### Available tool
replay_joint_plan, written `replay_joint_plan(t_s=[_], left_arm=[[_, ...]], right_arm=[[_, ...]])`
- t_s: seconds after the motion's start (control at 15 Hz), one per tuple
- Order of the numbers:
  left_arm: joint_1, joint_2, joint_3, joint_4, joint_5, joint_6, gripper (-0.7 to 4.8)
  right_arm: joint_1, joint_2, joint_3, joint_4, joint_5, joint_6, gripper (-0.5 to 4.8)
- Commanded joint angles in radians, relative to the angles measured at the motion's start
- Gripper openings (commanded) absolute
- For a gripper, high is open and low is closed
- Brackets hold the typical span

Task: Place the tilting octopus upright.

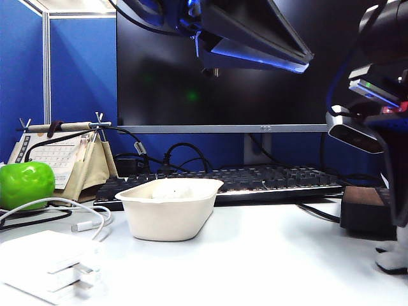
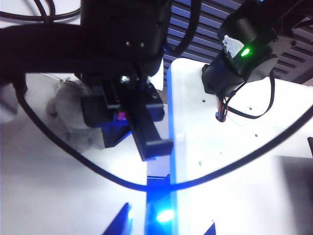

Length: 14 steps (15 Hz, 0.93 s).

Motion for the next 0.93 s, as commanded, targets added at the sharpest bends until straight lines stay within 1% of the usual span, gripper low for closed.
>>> replay_joint_plan(t_s=[0.07,0.27,0.33,0.4,0.53,0.67,0.8,0.93], left_arm=[[-0.005,-0.003,0.004,0.0,0.003,-0.012,0.49],[-0.005,-0.003,0.004,0.0,0.003,-0.016,0.49],[-0.005,-0.007,0.005,0.0,0.007,-0.056,0.49],[-0.005,-0.021,0.009,0.0,0.004,-0.074,0.49],[-0.002,-0.057,0.022,-0.002,-0.019,-0.075,0.49],[-0.003,-0.153,0.05,-0.004,-0.062,-0.075,0.49],[-0.003,-0.241,0.05,-0.012,-0.064,-0.076,0.49],[-0.004,-0.364,0.049,-0.047,-0.064,-0.079,0.48]], right_arm=[[0.002,-0.002,-0.001,-0.001,-0.002,0.002,1.18],[0.002,-0.003,0.0,0.027,-0.004,0.001,1.17],[0.002,-0.004,0.004,0.027,-0.023,-0.002,1.17],[0.002,-0.019,0.006,0.039,-0.051,-0.017,1.17],[0.0,-0.062,0.008,0.055,-0.053,-0.018,1.17],[0.0,-0.16,0.054,0.038,-0.068,-0.019,1.17],[0.0,-0.252,0.104,0.008,-0.069,-0.019,1.16],[0.0,-0.392,0.154,-0.004,-0.069,-0.019,1.16]])
